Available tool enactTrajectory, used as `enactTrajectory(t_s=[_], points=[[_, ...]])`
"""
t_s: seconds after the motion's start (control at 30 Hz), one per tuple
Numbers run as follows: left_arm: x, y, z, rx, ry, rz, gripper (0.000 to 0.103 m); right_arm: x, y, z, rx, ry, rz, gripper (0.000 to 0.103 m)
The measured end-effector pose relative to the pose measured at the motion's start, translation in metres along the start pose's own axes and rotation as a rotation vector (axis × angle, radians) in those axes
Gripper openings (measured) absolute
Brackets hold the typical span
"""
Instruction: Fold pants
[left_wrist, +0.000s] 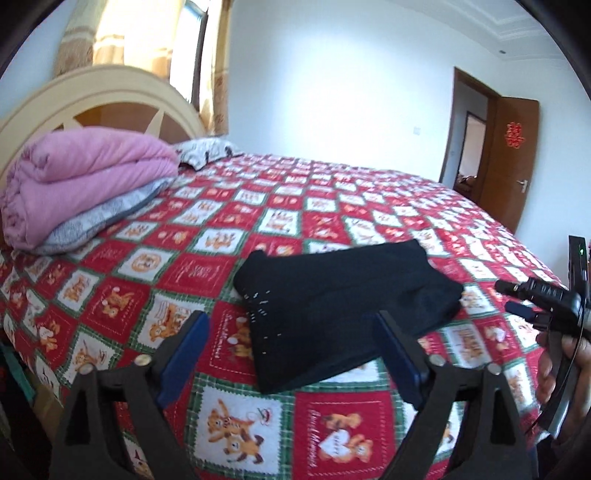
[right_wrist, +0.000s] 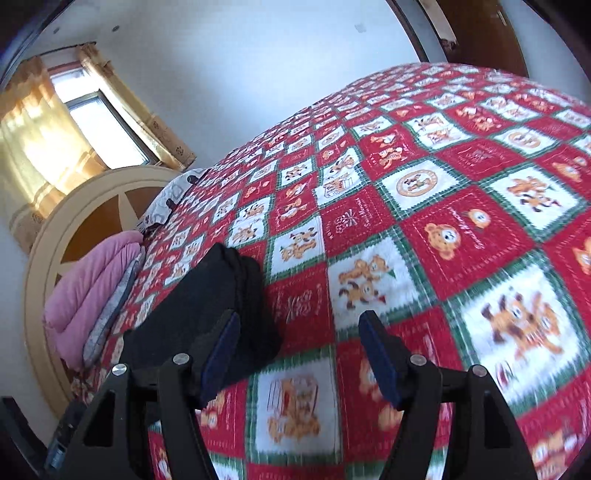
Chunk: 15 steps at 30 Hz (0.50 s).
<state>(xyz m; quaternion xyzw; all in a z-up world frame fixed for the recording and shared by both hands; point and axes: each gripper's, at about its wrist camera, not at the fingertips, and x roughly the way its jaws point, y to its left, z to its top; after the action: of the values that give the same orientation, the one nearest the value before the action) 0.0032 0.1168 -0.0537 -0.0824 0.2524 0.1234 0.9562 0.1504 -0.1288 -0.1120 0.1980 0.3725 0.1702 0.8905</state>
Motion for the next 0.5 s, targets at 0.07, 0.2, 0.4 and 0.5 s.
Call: enactTrajectory(t_s=[0.07, 0.2, 0.4, 0.5], points=[[-0.012, -0.004, 0.002, 0.011, -0.022, -0.012, 0.093, -0.017, 0.014, -0.011, -0.058, -0.009, -0.006, 0.068], [-0.027, -0.007, 0.005, 0.020, -0.049, -0.028, 0.097, -0.042, 0.048, -0.028, -0.191, -0.043, -0.012, 0.068], [-0.035, -0.007, 0.009, 0.013, -0.075, -0.030, 0.098, -0.067, 0.095, -0.043, -0.355, -0.086, -0.006, 0.068], [-0.038, -0.005, 0.009, -0.002, -0.081, -0.029, 0.099, -0.073, 0.110, -0.048, -0.401, -0.093, -0.007, 0.068]])
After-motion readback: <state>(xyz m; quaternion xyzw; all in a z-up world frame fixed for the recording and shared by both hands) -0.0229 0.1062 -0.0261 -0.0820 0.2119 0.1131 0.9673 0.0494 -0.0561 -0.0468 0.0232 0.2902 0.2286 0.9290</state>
